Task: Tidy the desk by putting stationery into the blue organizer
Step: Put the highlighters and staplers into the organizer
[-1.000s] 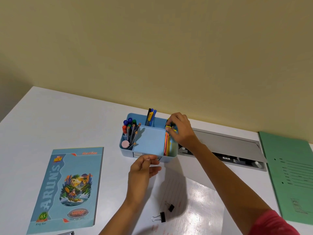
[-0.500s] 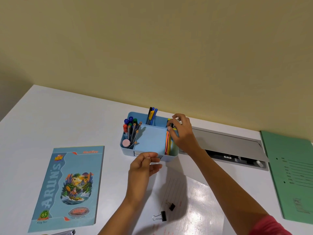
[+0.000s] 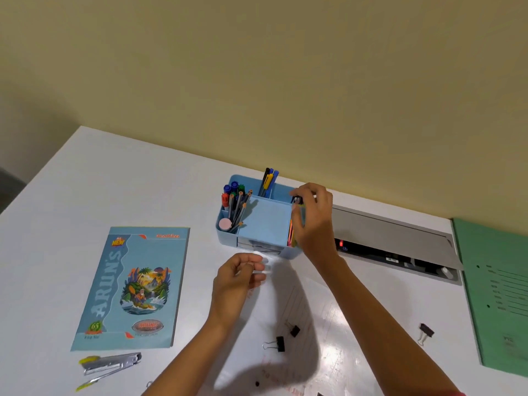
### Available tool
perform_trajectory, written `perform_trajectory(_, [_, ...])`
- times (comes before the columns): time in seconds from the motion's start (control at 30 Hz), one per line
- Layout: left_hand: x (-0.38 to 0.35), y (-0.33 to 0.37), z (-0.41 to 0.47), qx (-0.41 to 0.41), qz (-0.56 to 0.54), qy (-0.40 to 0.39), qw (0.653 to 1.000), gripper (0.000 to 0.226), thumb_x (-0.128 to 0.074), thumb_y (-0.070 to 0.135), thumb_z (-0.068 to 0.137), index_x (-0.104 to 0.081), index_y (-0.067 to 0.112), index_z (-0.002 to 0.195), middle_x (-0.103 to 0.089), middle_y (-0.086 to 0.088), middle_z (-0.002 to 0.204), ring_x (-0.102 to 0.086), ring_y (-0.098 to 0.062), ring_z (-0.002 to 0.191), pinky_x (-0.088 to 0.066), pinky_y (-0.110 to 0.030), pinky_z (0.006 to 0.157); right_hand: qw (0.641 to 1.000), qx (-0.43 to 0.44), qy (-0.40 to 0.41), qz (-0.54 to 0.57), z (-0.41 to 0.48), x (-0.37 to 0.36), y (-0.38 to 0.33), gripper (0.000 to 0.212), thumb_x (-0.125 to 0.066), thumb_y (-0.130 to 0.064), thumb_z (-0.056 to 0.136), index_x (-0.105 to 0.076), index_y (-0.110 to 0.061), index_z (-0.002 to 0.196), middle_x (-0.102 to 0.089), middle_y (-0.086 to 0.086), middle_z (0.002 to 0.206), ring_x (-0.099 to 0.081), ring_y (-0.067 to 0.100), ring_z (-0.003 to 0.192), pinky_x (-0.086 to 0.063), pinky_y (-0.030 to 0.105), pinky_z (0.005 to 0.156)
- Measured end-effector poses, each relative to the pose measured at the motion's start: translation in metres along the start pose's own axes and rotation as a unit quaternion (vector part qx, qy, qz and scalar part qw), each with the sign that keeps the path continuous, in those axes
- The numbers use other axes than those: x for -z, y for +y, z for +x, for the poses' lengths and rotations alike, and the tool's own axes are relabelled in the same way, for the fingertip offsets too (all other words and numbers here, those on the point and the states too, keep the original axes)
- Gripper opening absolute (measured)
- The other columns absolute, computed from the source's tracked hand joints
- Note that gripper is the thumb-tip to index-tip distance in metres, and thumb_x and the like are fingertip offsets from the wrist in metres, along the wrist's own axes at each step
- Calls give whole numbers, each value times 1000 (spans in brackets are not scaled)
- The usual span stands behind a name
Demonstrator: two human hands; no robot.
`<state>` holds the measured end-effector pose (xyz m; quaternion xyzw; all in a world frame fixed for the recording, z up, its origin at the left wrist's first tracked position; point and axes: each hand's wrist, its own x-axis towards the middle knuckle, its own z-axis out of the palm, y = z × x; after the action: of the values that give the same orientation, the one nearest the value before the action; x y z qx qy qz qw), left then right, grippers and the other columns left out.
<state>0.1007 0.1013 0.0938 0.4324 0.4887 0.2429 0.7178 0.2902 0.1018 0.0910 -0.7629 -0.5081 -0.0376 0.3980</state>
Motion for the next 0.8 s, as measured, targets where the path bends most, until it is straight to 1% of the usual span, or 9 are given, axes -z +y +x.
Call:
perform_trajectory(0.1, [11, -3, -3, -20, 28, 21, 999, 23, -45, 1, 95, -67, 5, 93, -74, 7, 73, -70, -8, 65, -53, -14, 59, 999, -12, -5, 47, -29, -6, -34, 23, -55, 8, 84, -61, -7, 100, -54, 8, 106, -47, 18, 101, -43, 33, 87])
perform_trajectory(0.2, [27, -7, -9, -40, 69, 67, 995, 19, -49, 6, 95, -67, 11, 90, -73, 8, 71, -69, -4, 63, -52, -12, 57, 996, -20, -30, 82, -62, -15, -66, 20, -53, 4, 86, -61, -7, 100, -54, 7, 105, -49, 19, 102, -43, 40, 92])
perform_trajectory(0.33, [64, -20, -23, -78, 189, 119, 972, 17, -53, 15, 95, -66, 22, 88, -71, 7, 86, -69, -10, 75, -54, -18, 65, 990, 16, -76, 121, -107, -24, -101, 17, -52, 0, 90, -62, -7, 101, -57, 7, 104, -49, 13, 102, -41, 19, 90])
perform_trajectory(0.43, [96, -32, -37, -93, 259, 144, 950, 16, -56, 12, 92, -66, 24, 88, -68, 11, 83, -65, -5, 76, -49, -15, 68, 975, 23, -162, 149, -134, -28, -117, 21, -51, 1, 91, -61, -13, 104, -53, -1, 106, -46, 5, 104, -39, 16, 91])
perform_trajectory(0.53, [126, -42, -53, -108, 327, 179, 922, 20, -58, 4, 89, -63, 23, 89, -65, 14, 82, -59, 3, 75, -38, -6, 65, 961, 29, -237, 139, -155, -32, -129, 21, -47, -5, 92, -60, -15, 105, -52, -3, 107, -47, 6, 104, -41, 17, 92])
perform_trajectory(0.57, [137, -46, -58, -112, 350, 182, 912, 25, -56, -4, 86, -63, 20, 90, -66, 10, 84, -60, 0, 76, -41, -9, 66, 957, 31, -256, 134, -161, -33, -133, 21, -46, -6, 92, -60, -16, 105, -52, -3, 108, -47, 6, 104, -41, 18, 93])
perform_trajectory(0.67, [165, -56, -71, -115, 450, 185, 866, 39, -49, -22, 71, -63, 7, 91, -65, -8, 95, -60, -24, 87, -47, -32, 69, 950, 28, -290, 116, -173, -35, -141, 19, -45, -10, 95, -59, -17, 107, -52, -4, 111, -48, 6, 104, -38, 11, 91])
perform_trajectory(0.73, [178, -62, -82, -98, 530, 209, 816, 30, -60, -18, 68, -60, 2, 90, -60, -17, 96, -55, -34, 86, -43, -37, 60, 948, 26, -298, 107, -179, -36, -144, 18, -45, -13, 96, -58, -18, 108, -52, -3, 113, -48, 6, 106, -36, 7, 90])
perform_trajectory(0.8, [187, -68, -91, -70, 581, 226, 778, 20, -68, -5, 75, -59, 0, 91, -59, -21, 98, -55, -37, 82, -43, -39, 57, 947, 23, -304, 104, -182, -37, -146, 16, -46, -14, 96, -57, -19, 108, -52, -4, 114, -49, 5, 107, -40, 10, 92])
